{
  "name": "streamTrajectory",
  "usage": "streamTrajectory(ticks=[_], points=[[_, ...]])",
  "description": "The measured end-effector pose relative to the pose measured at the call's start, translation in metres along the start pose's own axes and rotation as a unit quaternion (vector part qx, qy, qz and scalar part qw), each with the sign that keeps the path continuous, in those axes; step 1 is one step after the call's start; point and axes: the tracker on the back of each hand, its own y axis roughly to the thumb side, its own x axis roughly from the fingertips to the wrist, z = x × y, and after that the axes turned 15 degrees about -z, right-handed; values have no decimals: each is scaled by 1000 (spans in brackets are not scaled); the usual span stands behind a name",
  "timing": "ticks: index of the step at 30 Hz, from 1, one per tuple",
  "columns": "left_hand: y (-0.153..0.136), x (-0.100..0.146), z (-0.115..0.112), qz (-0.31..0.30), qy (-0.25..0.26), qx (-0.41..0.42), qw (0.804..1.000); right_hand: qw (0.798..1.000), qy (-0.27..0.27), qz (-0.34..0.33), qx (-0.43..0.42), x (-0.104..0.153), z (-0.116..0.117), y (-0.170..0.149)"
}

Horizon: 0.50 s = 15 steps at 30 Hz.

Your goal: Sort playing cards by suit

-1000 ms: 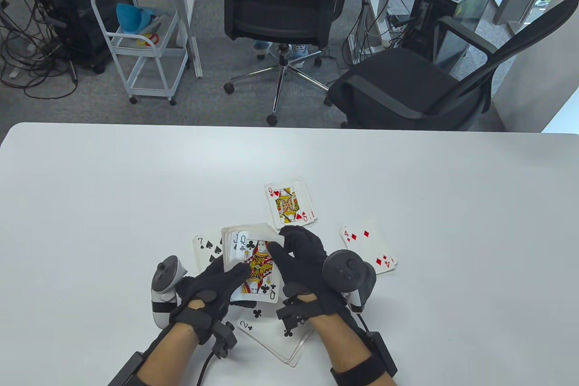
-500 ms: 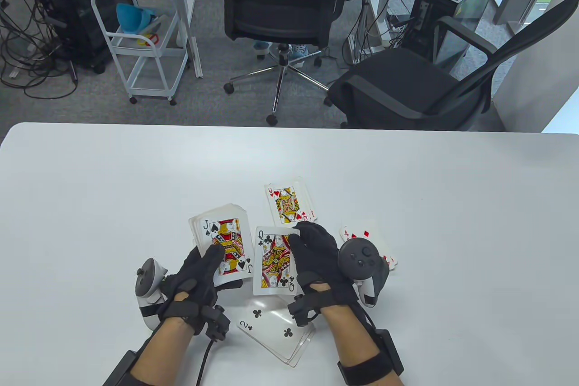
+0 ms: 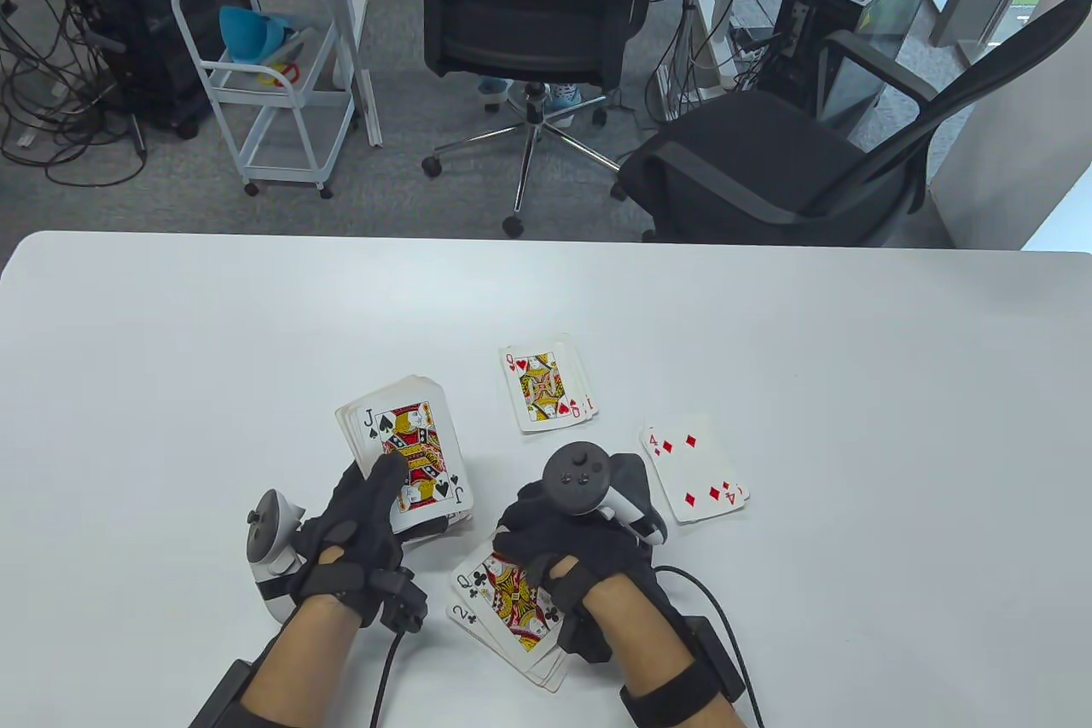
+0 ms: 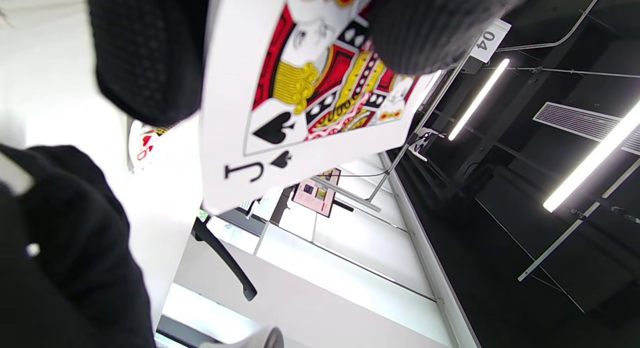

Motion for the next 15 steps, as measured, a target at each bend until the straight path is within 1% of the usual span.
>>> streamTrajectory(ticks=[3, 6, 9, 11, 14, 15], points=[[-1, 0, -1, 3, -2, 0, 1000, 1000, 13, -1, 23, -3, 5, 4], [-1, 0, -2, 7, -8, -1, 1000, 1000, 2, 1, 29, -3, 6, 6], [-1, 1, -2, 8, -9, -2, 1000, 999, -21, -6, 32, -1, 3, 5], [-1, 0, -2, 8, -11, -3, 1000, 998, -52, -12, 18, 1, 0, 4], [-2, 1, -3, 6, -14, -8, 1000, 991, -131, -31, -19, 7, -8, 2], [-2, 1, -3, 6, -15, -9, 1000, 988, -149, -37, -29, 9, -9, 2]])
